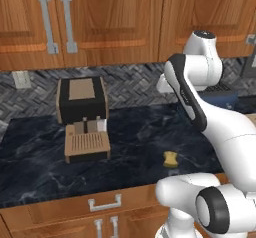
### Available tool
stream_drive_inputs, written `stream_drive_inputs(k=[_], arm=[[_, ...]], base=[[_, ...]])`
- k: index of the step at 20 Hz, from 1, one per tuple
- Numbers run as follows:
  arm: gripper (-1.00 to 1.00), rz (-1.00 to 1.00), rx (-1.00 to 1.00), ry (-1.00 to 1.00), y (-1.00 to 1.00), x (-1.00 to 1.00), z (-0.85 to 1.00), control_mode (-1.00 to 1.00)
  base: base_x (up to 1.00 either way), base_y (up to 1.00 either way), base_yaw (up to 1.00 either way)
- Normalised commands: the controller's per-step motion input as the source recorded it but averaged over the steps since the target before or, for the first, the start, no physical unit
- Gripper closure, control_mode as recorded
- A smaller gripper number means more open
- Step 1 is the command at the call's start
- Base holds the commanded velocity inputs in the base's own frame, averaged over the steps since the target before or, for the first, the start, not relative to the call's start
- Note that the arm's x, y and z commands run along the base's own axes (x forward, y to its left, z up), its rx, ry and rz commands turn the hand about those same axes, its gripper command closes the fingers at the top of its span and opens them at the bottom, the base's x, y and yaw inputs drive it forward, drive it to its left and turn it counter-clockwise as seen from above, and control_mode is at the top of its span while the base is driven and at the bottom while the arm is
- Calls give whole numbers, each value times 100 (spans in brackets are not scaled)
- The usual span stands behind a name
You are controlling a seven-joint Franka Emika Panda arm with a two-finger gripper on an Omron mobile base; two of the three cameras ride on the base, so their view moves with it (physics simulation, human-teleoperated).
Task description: Pick up the sponge from the counter and clean the cutting board by briefly scrubbing or pressing down on the cutting board. Once finished, release the sponge.
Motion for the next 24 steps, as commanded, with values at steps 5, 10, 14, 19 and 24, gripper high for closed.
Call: stream_drive_inputs(k=[5, 10, 14, 19, 24], arm=[[-100, 0, 0, 0, 0, 0, 0, 100], [-100, 0, 0, 0, 0, 0, 0, 100], [-100, 0, 0, 0, 0, 0, 0, 100], [-100, 0, 0, 0, 0, 0, 0, 100], [-100, 0, 0, 0, 0, 0, 0, 100]], base=[[0, -98, 0], [0, -84, 0], [0, -41, 0], [0, -18, 0], [0, 0, 0]])
